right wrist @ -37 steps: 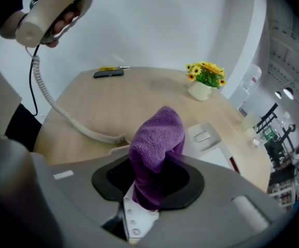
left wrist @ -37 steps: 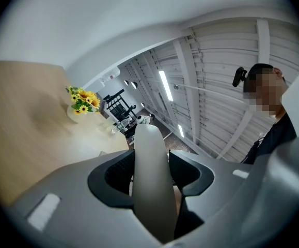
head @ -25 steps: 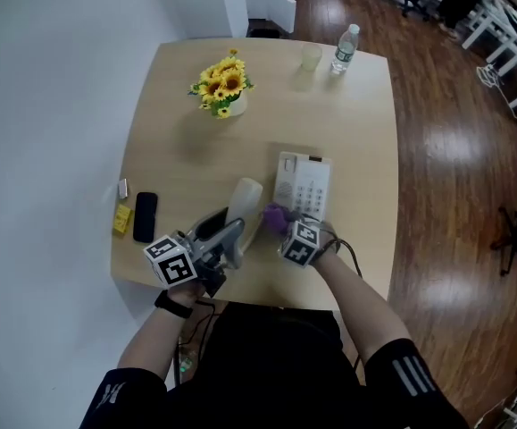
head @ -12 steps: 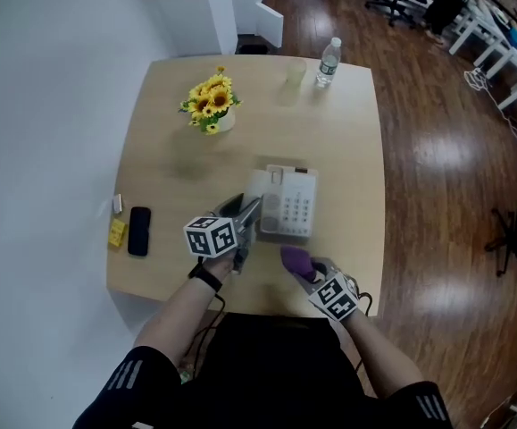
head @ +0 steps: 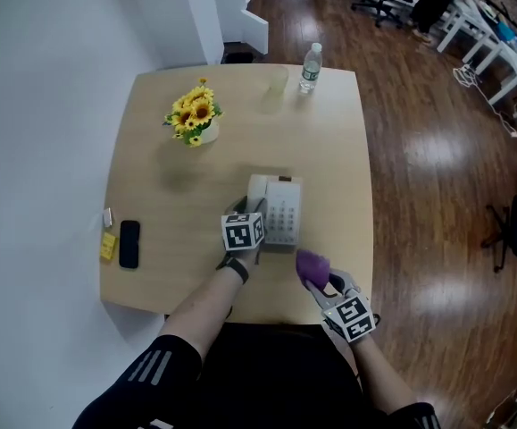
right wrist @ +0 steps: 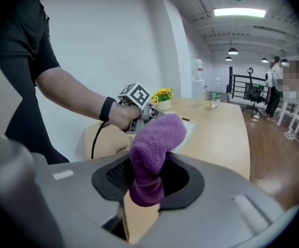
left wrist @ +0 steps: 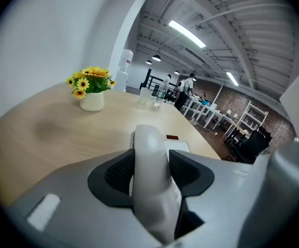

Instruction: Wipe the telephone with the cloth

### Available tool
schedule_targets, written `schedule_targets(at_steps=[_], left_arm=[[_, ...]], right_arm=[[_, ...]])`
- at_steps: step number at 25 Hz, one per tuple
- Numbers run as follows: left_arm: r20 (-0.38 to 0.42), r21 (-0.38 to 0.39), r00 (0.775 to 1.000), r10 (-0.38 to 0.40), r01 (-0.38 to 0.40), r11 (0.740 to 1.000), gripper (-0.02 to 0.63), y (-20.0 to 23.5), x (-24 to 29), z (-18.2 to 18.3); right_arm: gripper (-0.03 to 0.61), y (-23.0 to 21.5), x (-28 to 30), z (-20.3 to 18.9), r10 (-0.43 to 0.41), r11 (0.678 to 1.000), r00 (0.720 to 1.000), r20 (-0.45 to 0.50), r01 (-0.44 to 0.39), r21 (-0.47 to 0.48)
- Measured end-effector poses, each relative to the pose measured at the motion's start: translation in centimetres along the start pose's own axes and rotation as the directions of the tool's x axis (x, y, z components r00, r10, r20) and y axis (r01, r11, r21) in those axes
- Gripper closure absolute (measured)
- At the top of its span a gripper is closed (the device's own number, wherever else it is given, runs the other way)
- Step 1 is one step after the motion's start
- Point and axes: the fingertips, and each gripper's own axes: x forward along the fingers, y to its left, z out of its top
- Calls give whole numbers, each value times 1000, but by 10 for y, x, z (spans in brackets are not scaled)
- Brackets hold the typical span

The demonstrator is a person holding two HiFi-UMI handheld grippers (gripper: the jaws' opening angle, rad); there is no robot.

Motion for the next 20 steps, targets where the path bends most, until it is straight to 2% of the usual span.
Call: schedule_targets(at_steps=[6, 10, 15, 20], left_arm=[[-14, 31, 996, 87, -87, 996, 408, -3, 13, -12], [-29, 50, 994, 109, -108, 993, 405, -1, 19, -18], [-33, 53, 996, 77, -75, 996, 400, -1, 20, -20], [-1, 104, 1000, -8, 8, 994, 366, -10, 4, -7]], right_arm=[[449, -10, -9, -3, -16, 1000, 1000, -6, 16, -3], [449, -13, -12, -4, -6, 1000, 1000, -4, 6, -2], [448, -16, -12, -6, -3, 1000, 1000, -3, 3, 10], [448, -18, -10, 12, 6, 1000, 999, 37, -6, 15]])
